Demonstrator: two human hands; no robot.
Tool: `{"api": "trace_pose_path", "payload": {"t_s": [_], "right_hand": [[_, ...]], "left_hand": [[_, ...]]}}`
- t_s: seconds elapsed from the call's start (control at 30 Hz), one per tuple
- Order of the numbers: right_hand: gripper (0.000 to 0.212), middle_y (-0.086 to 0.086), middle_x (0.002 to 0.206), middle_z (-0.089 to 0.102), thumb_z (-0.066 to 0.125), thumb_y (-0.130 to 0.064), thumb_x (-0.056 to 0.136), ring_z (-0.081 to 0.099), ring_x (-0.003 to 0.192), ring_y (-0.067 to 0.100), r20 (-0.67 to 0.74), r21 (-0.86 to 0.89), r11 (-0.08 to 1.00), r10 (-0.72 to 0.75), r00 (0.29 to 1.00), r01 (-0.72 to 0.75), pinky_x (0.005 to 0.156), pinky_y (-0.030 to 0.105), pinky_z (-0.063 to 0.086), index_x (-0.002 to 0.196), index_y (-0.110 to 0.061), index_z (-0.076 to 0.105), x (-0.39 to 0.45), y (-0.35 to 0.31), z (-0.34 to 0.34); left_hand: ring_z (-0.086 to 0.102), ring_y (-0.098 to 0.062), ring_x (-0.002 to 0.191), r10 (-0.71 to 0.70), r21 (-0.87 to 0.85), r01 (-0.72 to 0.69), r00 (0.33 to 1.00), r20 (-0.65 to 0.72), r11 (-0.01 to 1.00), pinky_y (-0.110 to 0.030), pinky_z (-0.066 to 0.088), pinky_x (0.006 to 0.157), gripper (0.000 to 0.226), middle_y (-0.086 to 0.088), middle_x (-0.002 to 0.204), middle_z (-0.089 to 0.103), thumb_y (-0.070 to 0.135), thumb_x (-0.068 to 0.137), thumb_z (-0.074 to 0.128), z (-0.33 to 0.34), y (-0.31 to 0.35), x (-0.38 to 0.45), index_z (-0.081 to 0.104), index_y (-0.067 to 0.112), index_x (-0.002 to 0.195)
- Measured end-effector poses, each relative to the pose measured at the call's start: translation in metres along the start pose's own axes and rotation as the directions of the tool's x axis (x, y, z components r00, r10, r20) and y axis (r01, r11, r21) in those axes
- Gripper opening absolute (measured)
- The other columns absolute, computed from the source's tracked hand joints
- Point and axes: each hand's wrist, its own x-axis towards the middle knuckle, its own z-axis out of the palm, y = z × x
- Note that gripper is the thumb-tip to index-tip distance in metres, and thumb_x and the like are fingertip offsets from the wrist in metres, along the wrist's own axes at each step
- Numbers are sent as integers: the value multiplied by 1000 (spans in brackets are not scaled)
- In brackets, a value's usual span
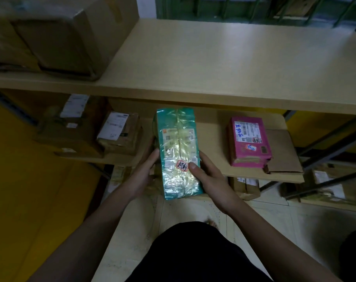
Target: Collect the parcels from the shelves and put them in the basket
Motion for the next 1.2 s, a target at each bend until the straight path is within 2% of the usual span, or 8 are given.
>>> {"api": "trace_pose_path", "payload": {"t_s": [0.13, 0.27, 0.57, 0.67, 0.73, 0.97, 1.1, 1.2], "right_hand": [[54, -11, 137, 58, 62, -36, 92, 67, 111, 9, 62, -22, 998, -49, 997, 51, 85, 30, 59, 143, -42, 44, -3, -6, 8], [49, -17, 130, 60, 66, -49, 84, 64, 115, 14, 73, -80, 995, -51, 996, 56, 92, 43, 58, 129, -58, 50, -2, -7, 22], [44, -23, 128, 53, 53, -49, 94, 57, 96, -23, 245, -245, 967, 139, 959, -77, 68, 4, 49, 133, -60, 38, 9, -4, 49], [50, -16, 144, 51, 56, -60, 86, 60, 116, -3, 368, -249, 965, 174, 913, -83, 90, 25, 55, 132, -67, 39, 16, 4, 68], [54, -14, 142, 55, 56, -53, 91, 60, 122, 8, 451, -235, 969, 178, 874, -76, 97, 37, 54, 143, -54, 39, 22, 10, 81], [52, -9, 126, 69, 61, -56, 85, 69, 109, 11, 692, -317, 948, 237, 682, -8, 87, 35, 58, 135, -41, 56, 8, 4, 112], [28, -25, 106, 67, 55, -38, 96, 67, 86, -12, 818, -334, 942, 269, 508, 39, 65, 11, 53, 120, -52, 53, -29, -3, 128], [36, -24, 110, 59, 52, -34, 100, 65, 76, -16, 870, -386, 919, 334, 363, 77, 58, 12, 53, 132, -46, 43, -66, -5, 145]], "left_hand": [[58, -14, 126, 54, -4, -54, 997, 51, 999, -44, 47, 103, 107, 13, 128, 67, 86, 43, 76, -10, 8, -13, 50, 38, 135], [54, -25, 131, 89, -53, -88, 996, 10, 995, -53, 45, 105, 111, 0, 139, 61, 74, 54, 81, -24, 7, -21, 41, 29, 148], [59, -31, 126, 69, -125, -89, 985, -157, 988, -62, 40, 108, 54, -6, 131, 66, 50, 88, 54, -58, -21, -56, 53, 25, 136], [58, -29, 127, 65, -168, -115, 960, -273, 979, -60, 43, 106, 76, -4, 135, 64, 65, 79, 64, -63, -28, -81, 47, 28, 143], [55, -32, 130, 87, -176, -158, 929, -359, 972, -63, 41, 107, 96, -6, 141, 59, 75, 72, 68, -66, -34, -98, 38, 27, 150], [54, -26, 132, 116, -141, -287, 719, -685, 948, -59, 43, 107, 96, 3, 146, 55, 76, 68, 72, -38, -51, -185, 33, 41, 150], [53, -32, 133, 116, -77, -374, 468, -876, 924, -63, 41, 107, 88, -1, 147, 53, 64, 75, 75, 2, -73, -254, 34, 40, 149], [55, -33, 130, 84, -51, -447, 277, -957, 893, -63, 44, 104, 88, -3, 145, 54, 61, 75, 77, 38, -94, -304, 34, 39, 149]]}}
